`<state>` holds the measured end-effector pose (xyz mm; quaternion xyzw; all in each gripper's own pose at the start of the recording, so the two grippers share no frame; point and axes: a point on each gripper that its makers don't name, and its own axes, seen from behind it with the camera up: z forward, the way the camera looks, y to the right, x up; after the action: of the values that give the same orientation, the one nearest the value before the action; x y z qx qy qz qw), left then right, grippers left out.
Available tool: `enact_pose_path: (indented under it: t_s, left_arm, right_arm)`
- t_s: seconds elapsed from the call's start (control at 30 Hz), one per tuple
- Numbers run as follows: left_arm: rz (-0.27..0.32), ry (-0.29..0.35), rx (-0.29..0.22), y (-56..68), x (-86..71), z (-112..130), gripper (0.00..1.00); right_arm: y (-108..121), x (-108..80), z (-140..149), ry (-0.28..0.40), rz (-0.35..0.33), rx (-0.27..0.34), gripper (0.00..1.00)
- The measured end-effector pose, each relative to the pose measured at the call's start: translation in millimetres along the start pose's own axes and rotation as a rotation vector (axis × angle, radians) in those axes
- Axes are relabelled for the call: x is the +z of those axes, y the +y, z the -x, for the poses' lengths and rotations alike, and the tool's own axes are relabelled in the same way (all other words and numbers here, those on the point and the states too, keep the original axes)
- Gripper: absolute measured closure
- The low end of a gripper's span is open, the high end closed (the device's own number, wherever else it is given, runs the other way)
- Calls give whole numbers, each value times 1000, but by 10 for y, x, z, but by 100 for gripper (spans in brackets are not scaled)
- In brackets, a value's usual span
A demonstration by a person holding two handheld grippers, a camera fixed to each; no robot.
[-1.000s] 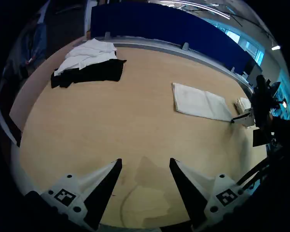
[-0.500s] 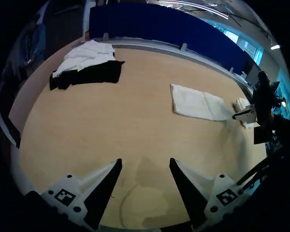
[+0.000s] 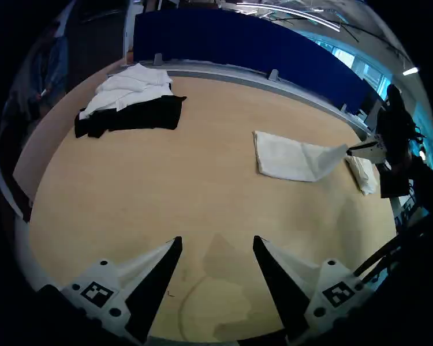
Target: Fold towel
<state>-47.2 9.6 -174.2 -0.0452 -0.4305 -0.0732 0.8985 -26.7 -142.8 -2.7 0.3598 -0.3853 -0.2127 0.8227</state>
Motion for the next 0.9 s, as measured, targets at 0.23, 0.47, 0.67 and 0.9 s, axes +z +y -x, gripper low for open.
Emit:
enact_pose_path:
  t_s: [0.23, 0.47, 0.67, 0.9]
  left_arm:
    - [5, 9, -8, -10, -13, -2, 9]
    - [11, 18, -14, -4, -38, -7, 9]
    - [7, 31, -18, -14, -79, -15, 9]
    - [-6, 57, -35, -32, -145, -37, 9]
  right_arm:
    - [-16, 10, -342, 24, -5, -59, 97]
    - [-91, 87, -458, 17, -19, -97, 97]
    - [-211, 203, -609, 13, -45, -141, 97]
    - [-429, 417, -817, 1, -94, -225, 97]
